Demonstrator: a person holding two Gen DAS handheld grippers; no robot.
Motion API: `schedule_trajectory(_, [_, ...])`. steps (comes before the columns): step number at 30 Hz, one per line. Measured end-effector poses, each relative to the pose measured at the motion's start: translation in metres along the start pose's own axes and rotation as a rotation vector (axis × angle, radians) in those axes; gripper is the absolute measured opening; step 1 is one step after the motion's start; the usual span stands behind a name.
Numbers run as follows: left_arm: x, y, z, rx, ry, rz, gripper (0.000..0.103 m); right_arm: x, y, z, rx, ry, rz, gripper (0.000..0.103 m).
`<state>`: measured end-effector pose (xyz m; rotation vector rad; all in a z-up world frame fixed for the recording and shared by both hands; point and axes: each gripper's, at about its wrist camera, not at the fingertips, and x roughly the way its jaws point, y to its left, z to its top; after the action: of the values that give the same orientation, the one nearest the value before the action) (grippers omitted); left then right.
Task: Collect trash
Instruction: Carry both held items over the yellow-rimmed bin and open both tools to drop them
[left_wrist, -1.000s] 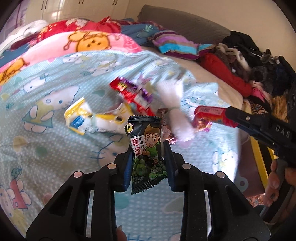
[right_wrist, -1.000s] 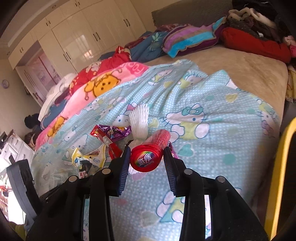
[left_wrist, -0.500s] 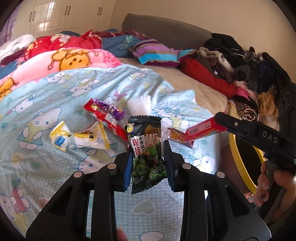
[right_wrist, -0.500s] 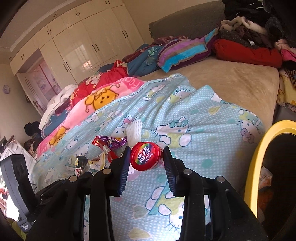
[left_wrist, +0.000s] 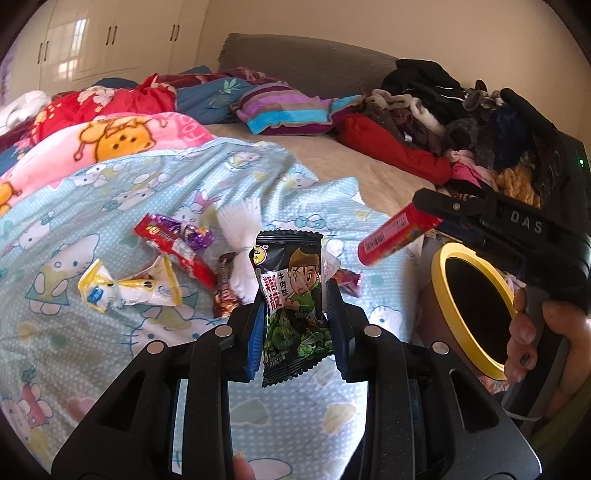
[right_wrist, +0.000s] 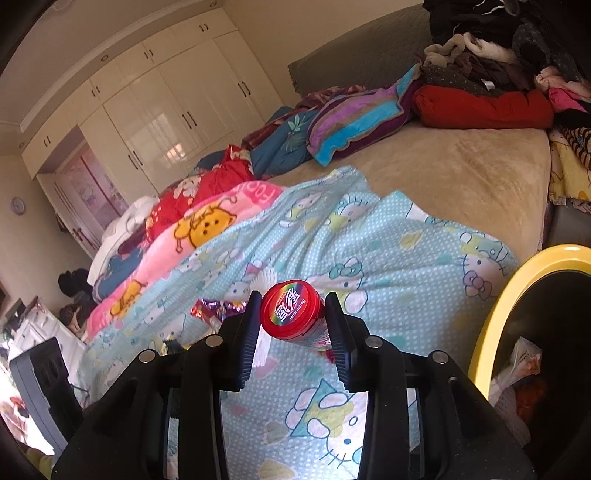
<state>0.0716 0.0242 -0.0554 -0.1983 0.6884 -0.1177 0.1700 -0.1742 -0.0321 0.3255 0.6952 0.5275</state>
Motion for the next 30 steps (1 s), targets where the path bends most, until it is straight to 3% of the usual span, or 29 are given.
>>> schedule_trajectory(30, [0.004,-0.088,0.012,0.111,-0.017,-0.126,0.024,-0.082,-0.07,0.006,0.104,-0.106,-0.091,0.033])
